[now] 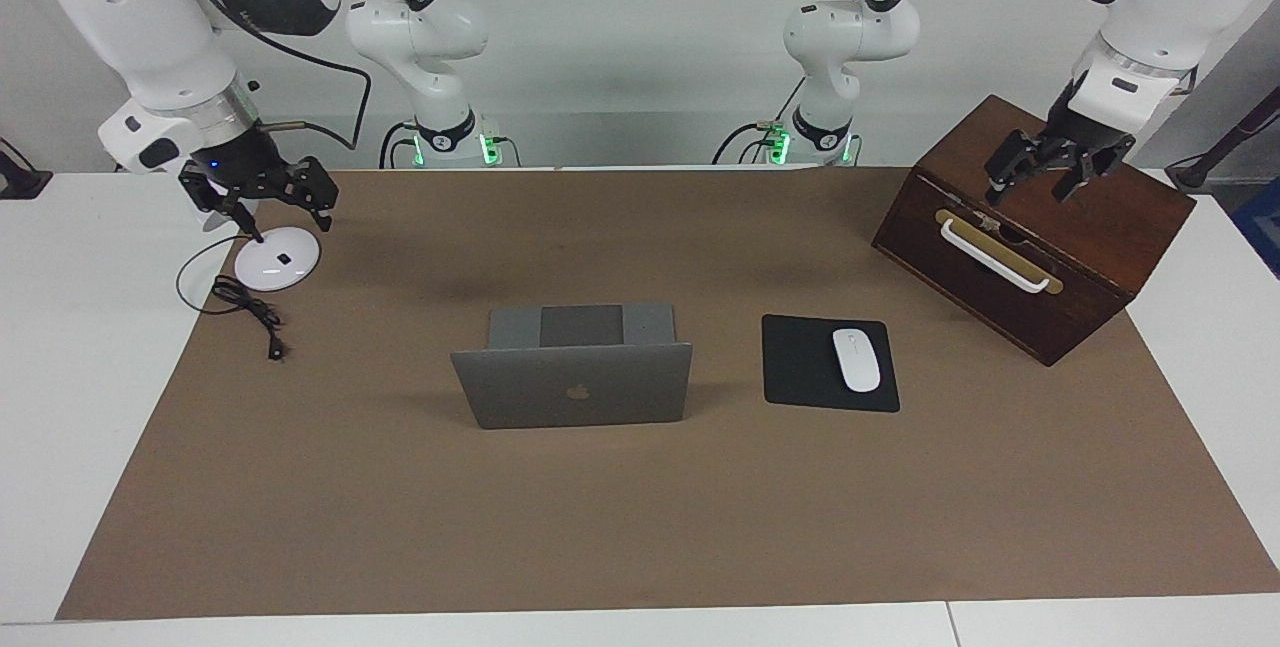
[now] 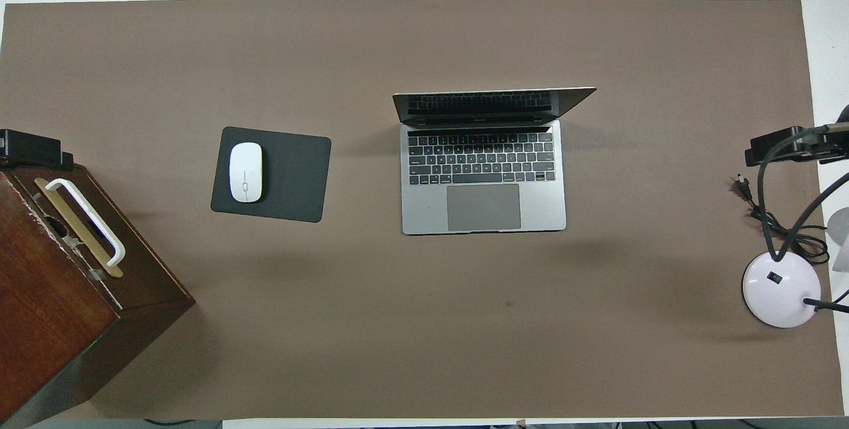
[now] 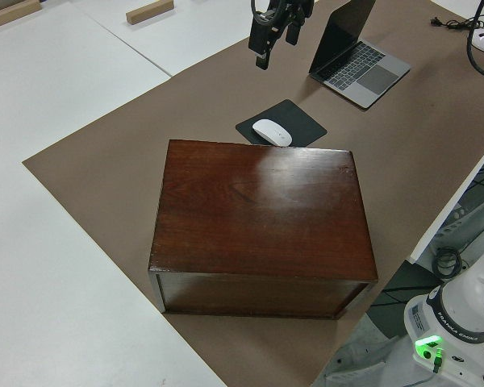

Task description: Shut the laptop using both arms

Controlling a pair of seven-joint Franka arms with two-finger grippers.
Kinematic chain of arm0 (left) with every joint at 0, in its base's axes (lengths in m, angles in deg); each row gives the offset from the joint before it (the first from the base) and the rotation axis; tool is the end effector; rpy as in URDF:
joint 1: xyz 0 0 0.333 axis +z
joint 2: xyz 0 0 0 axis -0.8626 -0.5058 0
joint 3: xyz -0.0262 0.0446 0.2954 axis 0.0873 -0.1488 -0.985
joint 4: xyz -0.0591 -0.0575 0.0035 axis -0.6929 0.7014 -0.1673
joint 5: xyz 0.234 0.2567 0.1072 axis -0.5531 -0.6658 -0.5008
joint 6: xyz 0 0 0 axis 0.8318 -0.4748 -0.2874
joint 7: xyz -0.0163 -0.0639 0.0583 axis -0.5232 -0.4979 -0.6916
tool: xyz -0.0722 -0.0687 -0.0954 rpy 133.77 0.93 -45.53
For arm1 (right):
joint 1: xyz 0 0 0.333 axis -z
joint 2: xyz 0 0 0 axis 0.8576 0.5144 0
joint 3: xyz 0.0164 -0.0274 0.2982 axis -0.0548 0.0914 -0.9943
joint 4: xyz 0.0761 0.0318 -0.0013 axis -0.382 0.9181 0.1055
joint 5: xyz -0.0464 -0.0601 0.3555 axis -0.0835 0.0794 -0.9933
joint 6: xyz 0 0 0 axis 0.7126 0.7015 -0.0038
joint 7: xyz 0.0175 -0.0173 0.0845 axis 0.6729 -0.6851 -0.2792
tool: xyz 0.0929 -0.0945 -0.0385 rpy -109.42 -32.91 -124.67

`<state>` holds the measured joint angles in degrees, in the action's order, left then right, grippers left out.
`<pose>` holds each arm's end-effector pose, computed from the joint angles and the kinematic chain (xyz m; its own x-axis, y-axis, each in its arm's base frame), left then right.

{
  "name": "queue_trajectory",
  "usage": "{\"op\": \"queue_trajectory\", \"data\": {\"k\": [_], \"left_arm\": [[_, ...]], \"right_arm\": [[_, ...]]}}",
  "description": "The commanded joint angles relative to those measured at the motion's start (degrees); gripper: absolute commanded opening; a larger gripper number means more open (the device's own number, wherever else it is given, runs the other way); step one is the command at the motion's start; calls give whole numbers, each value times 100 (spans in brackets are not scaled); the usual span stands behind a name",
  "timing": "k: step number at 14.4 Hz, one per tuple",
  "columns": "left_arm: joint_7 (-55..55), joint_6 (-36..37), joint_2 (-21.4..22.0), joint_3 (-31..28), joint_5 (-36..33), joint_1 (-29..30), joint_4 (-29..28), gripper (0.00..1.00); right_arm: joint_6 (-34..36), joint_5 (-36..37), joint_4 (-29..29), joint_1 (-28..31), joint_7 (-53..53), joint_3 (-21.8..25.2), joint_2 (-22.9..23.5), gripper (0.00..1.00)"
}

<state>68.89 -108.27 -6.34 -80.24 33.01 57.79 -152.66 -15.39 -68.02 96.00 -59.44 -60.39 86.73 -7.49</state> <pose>0.5118 0.0174 0.5720 0.9992 0.0275 0.0275 0.0262 -0.9985 0.0473 0.5210 -0.0431 0.5382 0.9999 -0.0002 -0.0109 -0.0002 -1.0000 -0.0001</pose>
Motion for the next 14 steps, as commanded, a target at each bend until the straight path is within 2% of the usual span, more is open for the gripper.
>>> {"op": "queue_trajectory", "data": {"k": [1, 14], "left_arm": [[-114, -170, 142, 17, -133, -11, -176, 100], [-79, -65, 142, -18, -133, 68, -158, 100]], "right_arm": [[61, -132, -14, 48, -110, -13, 14, 100], [-9, -132, -5, 22, -101, -13, 5, 100]]}}
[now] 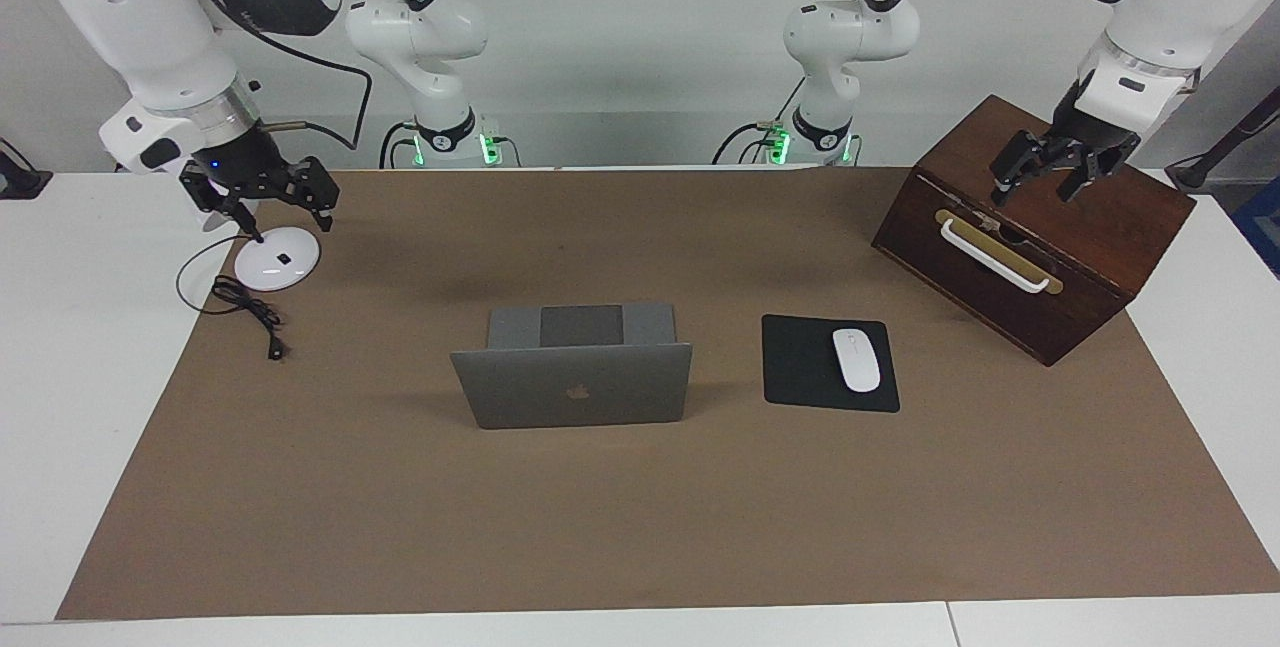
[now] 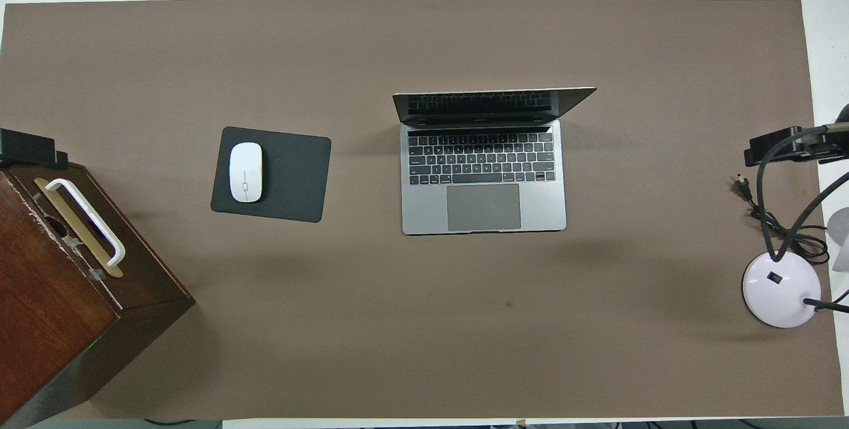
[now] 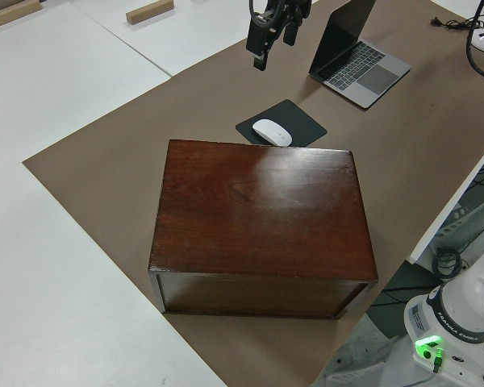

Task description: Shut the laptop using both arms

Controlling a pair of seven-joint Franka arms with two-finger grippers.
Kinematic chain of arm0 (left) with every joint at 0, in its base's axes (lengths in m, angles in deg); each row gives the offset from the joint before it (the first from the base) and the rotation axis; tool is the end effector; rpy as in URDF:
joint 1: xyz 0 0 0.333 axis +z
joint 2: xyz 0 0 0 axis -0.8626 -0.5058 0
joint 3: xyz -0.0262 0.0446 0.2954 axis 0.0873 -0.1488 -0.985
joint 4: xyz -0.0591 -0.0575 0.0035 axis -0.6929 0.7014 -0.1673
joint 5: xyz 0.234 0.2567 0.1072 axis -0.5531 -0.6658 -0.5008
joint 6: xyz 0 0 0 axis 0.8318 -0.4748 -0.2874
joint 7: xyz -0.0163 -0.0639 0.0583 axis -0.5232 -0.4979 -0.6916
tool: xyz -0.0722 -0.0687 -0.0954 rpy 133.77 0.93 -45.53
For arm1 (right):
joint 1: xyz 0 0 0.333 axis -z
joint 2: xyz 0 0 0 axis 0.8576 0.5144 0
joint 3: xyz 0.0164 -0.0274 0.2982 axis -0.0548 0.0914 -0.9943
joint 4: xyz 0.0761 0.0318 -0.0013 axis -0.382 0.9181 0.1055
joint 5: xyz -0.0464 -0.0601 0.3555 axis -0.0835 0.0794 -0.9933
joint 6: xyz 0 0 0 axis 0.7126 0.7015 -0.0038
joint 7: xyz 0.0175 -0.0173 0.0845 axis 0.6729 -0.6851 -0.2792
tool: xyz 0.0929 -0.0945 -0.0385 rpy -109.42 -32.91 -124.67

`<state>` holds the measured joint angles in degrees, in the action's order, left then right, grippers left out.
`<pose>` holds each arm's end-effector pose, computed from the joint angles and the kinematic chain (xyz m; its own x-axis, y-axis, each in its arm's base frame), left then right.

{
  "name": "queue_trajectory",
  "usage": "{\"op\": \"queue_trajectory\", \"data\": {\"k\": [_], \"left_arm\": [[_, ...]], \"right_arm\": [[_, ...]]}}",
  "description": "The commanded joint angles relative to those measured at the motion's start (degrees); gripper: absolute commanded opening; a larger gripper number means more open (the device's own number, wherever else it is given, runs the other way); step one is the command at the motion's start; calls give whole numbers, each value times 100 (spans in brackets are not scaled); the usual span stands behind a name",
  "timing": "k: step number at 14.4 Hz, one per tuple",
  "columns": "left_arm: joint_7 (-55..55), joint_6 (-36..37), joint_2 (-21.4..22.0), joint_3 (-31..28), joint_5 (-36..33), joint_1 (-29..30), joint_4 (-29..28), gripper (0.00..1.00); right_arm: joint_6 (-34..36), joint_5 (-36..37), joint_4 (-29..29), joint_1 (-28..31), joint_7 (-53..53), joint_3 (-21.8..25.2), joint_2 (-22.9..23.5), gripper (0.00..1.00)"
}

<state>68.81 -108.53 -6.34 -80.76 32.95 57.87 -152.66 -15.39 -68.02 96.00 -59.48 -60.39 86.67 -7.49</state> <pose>0.5122 0.0231 0.5724 0.9987 0.0395 0.0319 0.0380 -0.9982 0.0468 0.5211 -0.0422 0.5382 0.9999 0.0016 -0.0109 0.0016 -1.0000 0.0000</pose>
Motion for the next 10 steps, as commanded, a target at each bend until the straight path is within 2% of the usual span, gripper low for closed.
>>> {"op": "queue_trajectory", "data": {"k": [1, 10], "left_arm": [[-71, -47, 141, 34, -127, 51, -158, 100], [-114, -161, 150, 95, -127, -37, -184, 99]], "right_arm": [[-18, -132, -14, 26, -109, -7, 5, 100], [-80, -132, 13, 35, -109, -7, 5, 100]]}}
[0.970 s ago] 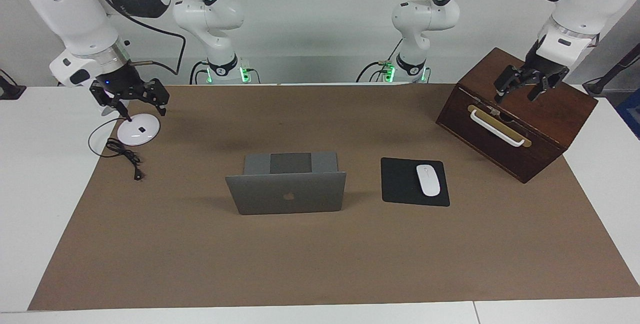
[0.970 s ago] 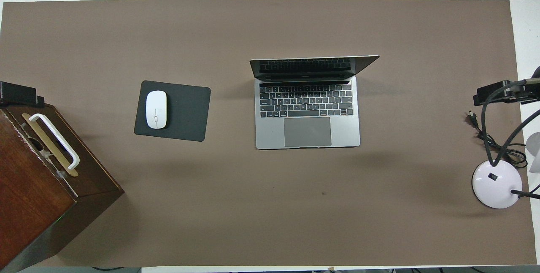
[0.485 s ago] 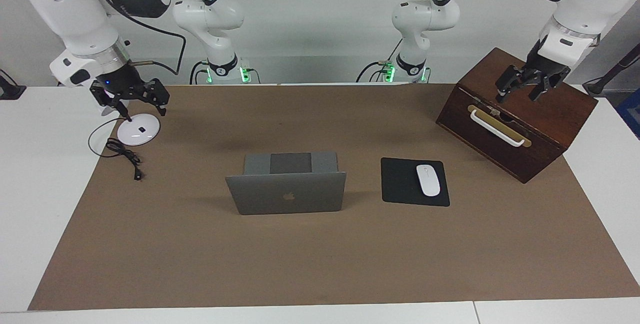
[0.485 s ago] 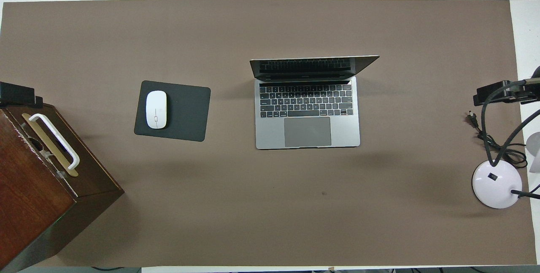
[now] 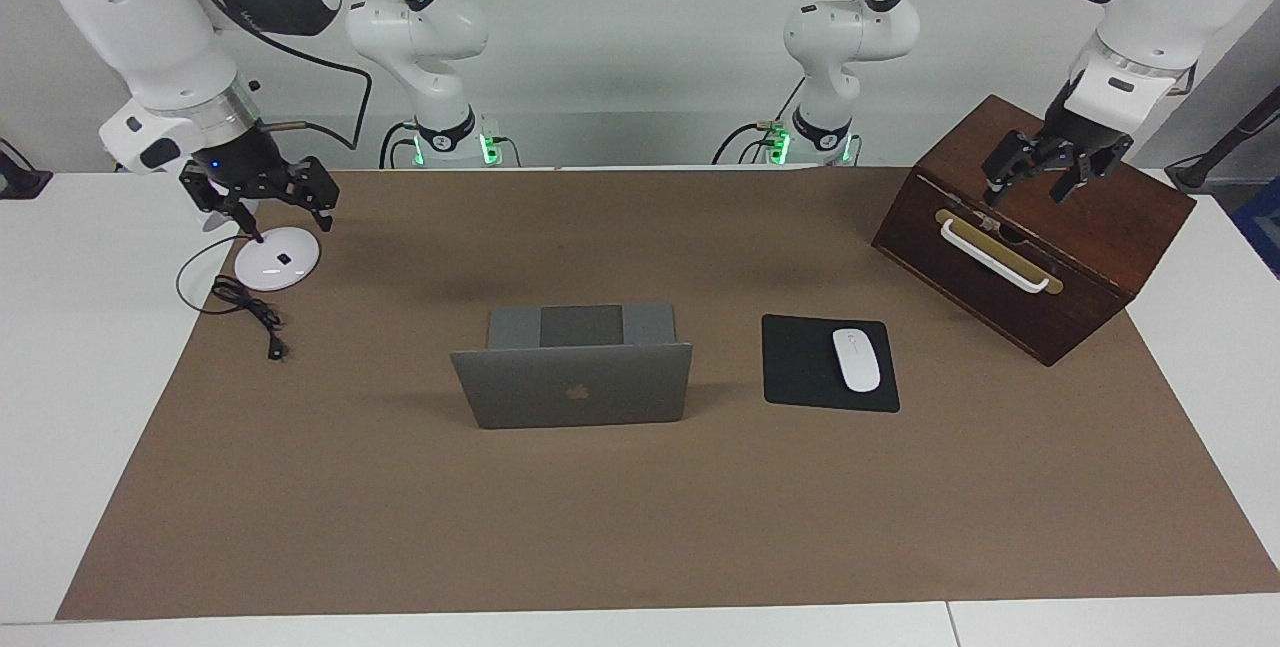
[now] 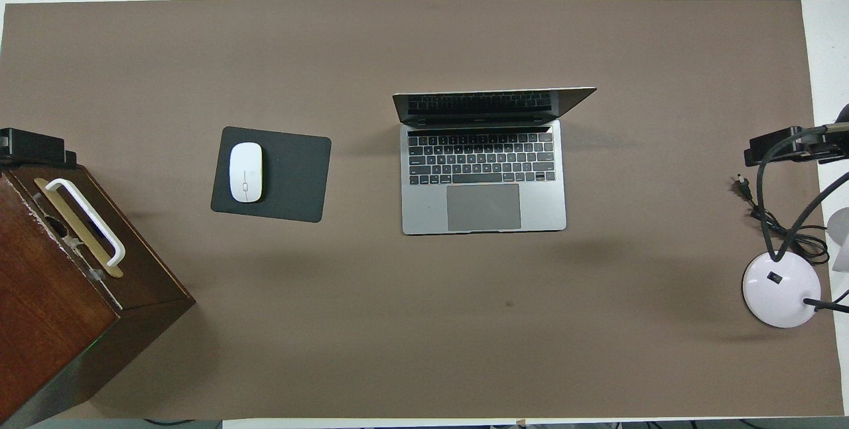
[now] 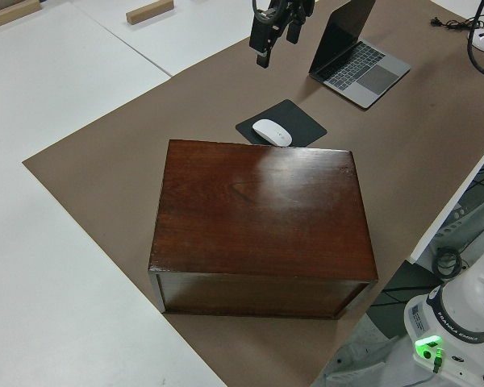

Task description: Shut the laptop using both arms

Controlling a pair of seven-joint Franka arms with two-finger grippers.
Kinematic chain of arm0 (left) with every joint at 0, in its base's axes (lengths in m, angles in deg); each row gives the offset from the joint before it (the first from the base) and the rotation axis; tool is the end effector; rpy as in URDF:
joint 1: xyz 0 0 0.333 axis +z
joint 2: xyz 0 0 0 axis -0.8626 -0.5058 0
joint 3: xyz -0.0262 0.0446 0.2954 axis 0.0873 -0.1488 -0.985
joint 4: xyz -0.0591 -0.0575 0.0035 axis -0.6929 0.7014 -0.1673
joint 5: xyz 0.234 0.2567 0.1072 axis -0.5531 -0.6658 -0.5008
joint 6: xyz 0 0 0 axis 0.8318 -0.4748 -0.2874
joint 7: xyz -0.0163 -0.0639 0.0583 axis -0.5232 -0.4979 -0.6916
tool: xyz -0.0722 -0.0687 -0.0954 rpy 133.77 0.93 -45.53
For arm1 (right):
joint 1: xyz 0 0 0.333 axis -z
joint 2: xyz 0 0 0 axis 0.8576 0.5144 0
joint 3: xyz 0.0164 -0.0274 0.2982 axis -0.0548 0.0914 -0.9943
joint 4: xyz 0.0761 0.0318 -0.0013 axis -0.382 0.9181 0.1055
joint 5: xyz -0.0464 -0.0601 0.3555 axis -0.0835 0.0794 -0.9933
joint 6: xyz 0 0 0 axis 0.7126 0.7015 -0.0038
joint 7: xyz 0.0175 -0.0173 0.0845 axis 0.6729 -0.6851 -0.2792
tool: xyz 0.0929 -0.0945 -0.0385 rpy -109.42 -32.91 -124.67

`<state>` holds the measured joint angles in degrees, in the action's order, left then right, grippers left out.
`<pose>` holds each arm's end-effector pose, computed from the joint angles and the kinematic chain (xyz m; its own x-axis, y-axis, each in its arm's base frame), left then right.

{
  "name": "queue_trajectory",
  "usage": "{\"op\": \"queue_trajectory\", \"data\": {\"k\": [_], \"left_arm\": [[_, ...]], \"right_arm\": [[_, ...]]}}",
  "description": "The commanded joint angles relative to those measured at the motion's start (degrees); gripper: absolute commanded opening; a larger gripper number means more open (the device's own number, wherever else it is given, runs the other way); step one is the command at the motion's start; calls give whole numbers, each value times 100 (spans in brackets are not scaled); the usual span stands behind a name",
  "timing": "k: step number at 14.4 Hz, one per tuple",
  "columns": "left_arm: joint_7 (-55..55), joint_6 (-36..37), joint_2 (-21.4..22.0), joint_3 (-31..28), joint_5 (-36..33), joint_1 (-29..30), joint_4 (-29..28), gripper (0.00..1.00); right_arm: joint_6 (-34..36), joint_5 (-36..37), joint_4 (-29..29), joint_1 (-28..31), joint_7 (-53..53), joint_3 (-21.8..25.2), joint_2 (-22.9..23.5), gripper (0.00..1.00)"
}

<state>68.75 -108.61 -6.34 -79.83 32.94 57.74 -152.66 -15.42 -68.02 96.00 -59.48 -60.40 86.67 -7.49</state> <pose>0.5127 0.0134 0.5725 0.9992 0.0221 0.0333 0.0206 -0.9987 0.0456 0.5211 -0.0422 0.5383 0.9999 0.0017 -0.0104 0.0017 -1.0000 0.0000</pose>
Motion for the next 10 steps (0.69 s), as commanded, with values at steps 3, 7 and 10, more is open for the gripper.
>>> {"op": "queue_trajectory", "data": {"k": [3, 7, 10], "left_arm": [[-117, -347, 141, -15, -126, 3, -211, 33], [-354, -496, 133, -15, -126, 56, -219, 0], [-329, -646, 124, -6, -117, 65, -219, 0]], "right_arm": [[-86, -132, 22, 44, -126, 2, 5, 99], [-226, -132, 22, 52, -284, 2, 23, 66], [-235, -123, 13, 52, -284, 11, 23, 22]]}}
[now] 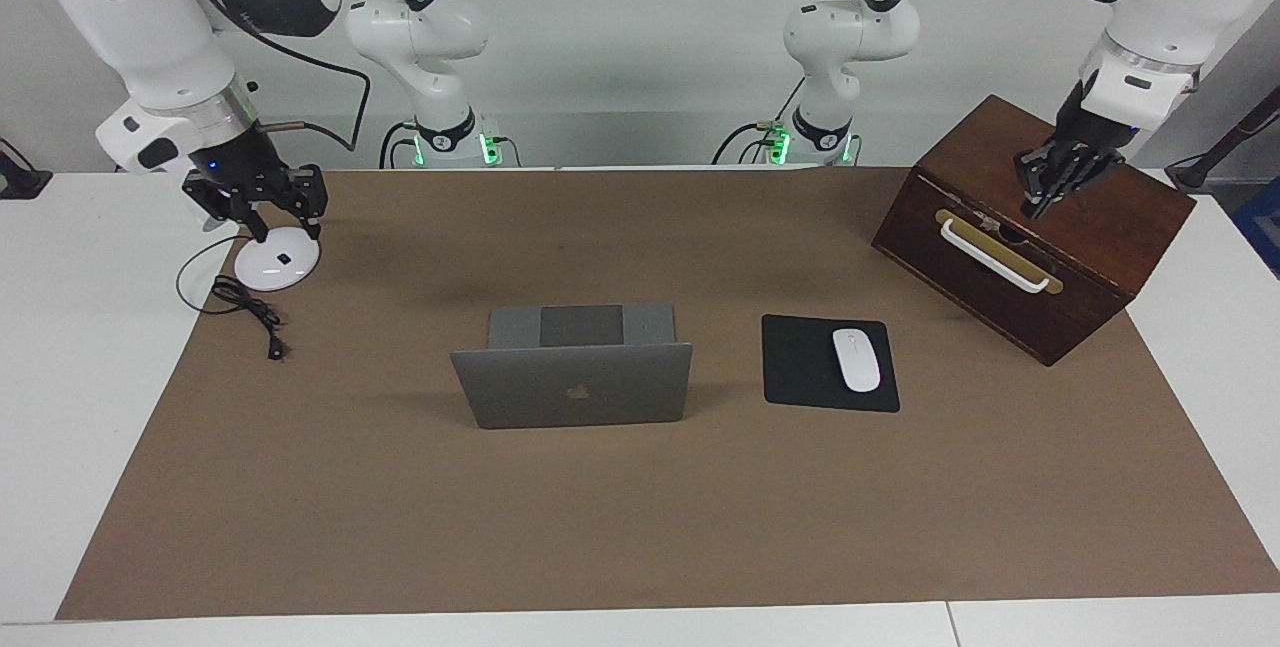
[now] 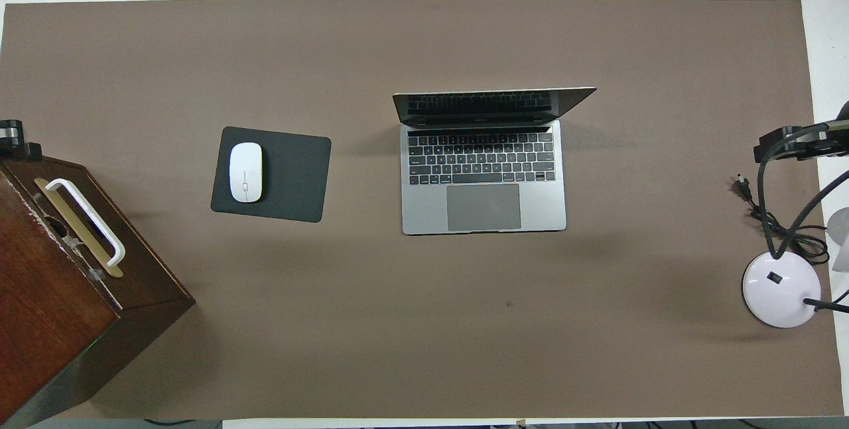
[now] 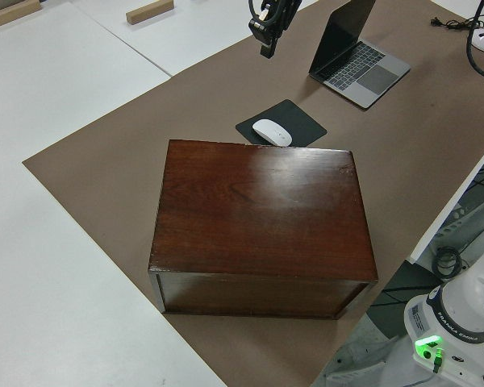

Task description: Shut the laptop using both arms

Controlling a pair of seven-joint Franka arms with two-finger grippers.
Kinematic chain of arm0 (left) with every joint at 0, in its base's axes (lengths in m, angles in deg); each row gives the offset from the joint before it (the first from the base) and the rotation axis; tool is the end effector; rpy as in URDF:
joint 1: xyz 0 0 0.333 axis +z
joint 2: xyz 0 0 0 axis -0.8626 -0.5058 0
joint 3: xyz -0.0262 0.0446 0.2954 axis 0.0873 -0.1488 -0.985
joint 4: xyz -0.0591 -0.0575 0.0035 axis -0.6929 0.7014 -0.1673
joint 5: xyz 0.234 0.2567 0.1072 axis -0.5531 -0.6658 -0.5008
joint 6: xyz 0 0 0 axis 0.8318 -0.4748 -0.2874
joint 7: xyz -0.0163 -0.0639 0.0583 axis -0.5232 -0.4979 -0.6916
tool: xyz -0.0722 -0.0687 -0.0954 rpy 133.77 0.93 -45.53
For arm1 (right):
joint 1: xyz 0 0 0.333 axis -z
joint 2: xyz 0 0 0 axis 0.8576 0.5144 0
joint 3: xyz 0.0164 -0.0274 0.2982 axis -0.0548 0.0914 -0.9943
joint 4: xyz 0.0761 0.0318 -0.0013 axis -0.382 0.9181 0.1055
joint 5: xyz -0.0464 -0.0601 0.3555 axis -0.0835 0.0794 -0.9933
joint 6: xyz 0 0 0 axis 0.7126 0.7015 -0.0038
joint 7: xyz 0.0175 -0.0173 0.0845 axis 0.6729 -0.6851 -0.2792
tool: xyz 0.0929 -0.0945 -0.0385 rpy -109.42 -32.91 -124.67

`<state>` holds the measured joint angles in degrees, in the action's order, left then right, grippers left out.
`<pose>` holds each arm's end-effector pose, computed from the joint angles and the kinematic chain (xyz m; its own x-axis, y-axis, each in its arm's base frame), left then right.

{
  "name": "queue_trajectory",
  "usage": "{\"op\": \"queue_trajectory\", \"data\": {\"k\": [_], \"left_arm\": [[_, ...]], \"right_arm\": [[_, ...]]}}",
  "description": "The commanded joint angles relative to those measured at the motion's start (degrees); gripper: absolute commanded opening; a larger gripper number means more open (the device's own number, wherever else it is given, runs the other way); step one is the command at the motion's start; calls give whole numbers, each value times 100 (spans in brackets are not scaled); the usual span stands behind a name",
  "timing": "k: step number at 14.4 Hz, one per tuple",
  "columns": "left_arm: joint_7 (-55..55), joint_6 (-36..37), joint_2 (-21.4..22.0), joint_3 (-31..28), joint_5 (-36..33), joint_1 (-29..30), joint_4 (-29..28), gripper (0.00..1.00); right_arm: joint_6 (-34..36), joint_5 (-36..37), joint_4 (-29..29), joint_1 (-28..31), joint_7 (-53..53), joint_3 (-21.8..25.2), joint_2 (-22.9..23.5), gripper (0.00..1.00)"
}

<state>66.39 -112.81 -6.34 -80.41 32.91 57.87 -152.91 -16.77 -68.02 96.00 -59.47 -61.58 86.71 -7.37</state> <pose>0.5218 0.0208 0.5776 0.9919 0.0787 0.1000 0.0741 -0.9961 0.0488 0.5248 -0.0429 0.5392 0.9997 0.0215 0.0109 0.0214 -0.9998 0.0021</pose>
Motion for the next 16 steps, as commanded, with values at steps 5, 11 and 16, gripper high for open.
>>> {"op": "queue_trajectory", "data": {"k": [5, 11, 16], "left_arm": [[-49, -875, 132, 43, 35, 43, -502, 0], [-31, -1919, 439, 51, 44, -343, -1475, 0], [-40, -3318, 1081, 51, 44, -923, -3014, 0]], "right_arm": [[-293, -105, -31, 69, -202, 33, 63, 0], [-592, -26, -58, 77, -386, 33, 107, 0], [-1654, 0, -102, 60, -527, 15, 292, 0]]}}
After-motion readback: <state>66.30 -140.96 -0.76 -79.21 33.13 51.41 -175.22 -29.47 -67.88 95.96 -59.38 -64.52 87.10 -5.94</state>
